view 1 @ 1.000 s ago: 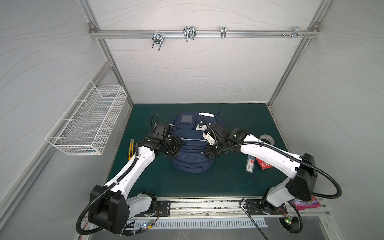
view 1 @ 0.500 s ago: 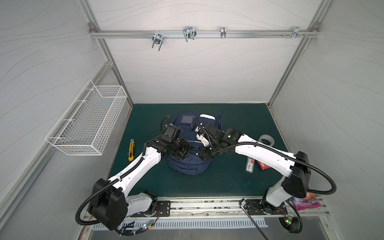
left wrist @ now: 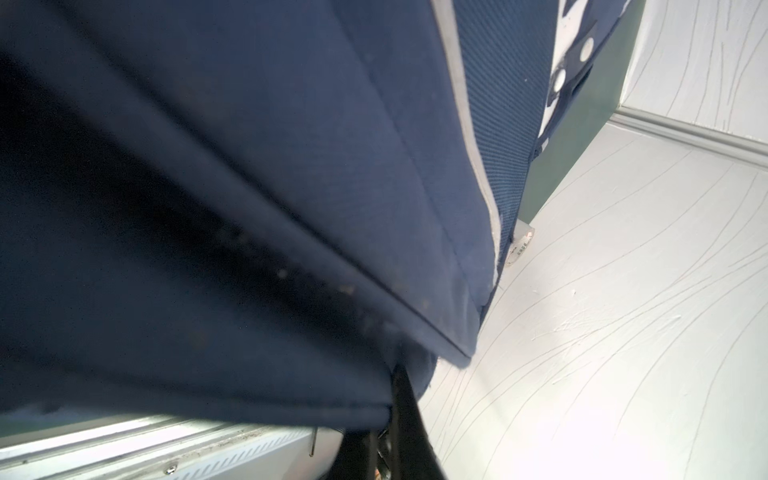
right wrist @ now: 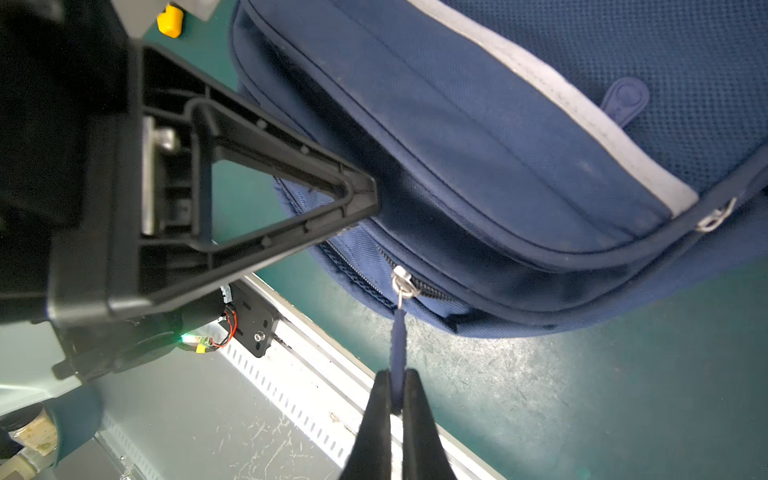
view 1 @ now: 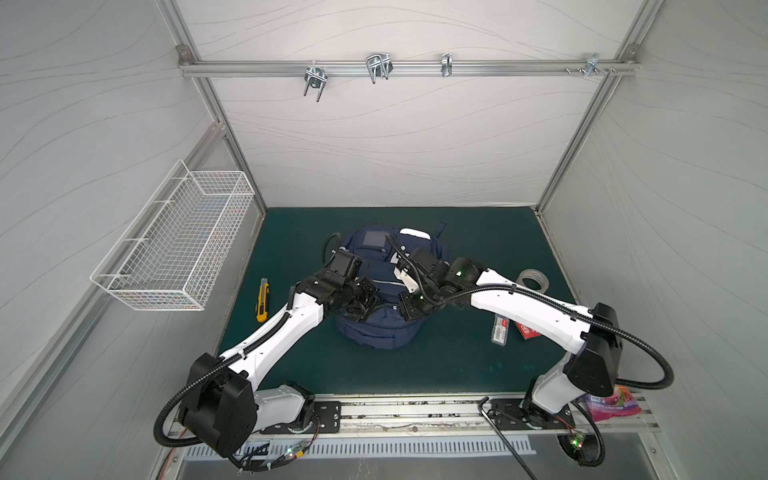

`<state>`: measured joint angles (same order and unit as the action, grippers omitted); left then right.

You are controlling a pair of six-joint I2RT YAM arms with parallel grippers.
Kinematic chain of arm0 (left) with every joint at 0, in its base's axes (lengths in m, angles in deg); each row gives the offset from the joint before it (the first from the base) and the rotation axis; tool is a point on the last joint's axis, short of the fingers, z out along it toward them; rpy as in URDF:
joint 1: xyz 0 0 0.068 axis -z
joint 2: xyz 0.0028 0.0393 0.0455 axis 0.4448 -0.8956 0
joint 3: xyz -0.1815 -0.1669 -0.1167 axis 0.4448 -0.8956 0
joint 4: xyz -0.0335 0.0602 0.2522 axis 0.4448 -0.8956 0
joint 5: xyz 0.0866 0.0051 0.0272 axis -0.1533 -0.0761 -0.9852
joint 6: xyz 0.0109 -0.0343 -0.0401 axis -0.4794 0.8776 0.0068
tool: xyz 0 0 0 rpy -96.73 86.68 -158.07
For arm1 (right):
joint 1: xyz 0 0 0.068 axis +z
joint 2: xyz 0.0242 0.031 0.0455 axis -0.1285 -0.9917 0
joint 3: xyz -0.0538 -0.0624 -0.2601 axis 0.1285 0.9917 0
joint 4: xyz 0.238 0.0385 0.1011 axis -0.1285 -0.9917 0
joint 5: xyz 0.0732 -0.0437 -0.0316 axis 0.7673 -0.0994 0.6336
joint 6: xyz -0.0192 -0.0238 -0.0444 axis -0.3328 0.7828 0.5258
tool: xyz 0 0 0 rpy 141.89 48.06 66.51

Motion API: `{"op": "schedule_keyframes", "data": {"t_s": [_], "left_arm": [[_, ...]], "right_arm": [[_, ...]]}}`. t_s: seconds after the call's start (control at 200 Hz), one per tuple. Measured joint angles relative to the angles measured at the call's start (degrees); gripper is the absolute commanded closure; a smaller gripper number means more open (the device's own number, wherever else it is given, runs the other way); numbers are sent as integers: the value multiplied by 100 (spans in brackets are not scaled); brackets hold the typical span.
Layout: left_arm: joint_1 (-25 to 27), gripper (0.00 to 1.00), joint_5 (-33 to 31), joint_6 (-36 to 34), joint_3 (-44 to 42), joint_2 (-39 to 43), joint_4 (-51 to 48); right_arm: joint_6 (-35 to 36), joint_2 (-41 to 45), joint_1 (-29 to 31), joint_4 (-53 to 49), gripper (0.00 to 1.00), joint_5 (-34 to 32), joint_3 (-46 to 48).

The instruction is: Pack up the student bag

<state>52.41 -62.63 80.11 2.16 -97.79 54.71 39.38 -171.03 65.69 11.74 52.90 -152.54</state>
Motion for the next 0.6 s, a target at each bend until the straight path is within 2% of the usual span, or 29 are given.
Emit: {"op": "schedule_keyframes", "data": {"t_s": [0.34, 0.6], "left_arm": [[0, 100, -74, -483, 0, 179, 33], [-15, 100, -133, -621, -2, 280, 57]], "right_arm": [[85, 931, -667, 313, 100, 11, 1091], [374, 1073, -1482, 424, 100, 55, 1425]]}}
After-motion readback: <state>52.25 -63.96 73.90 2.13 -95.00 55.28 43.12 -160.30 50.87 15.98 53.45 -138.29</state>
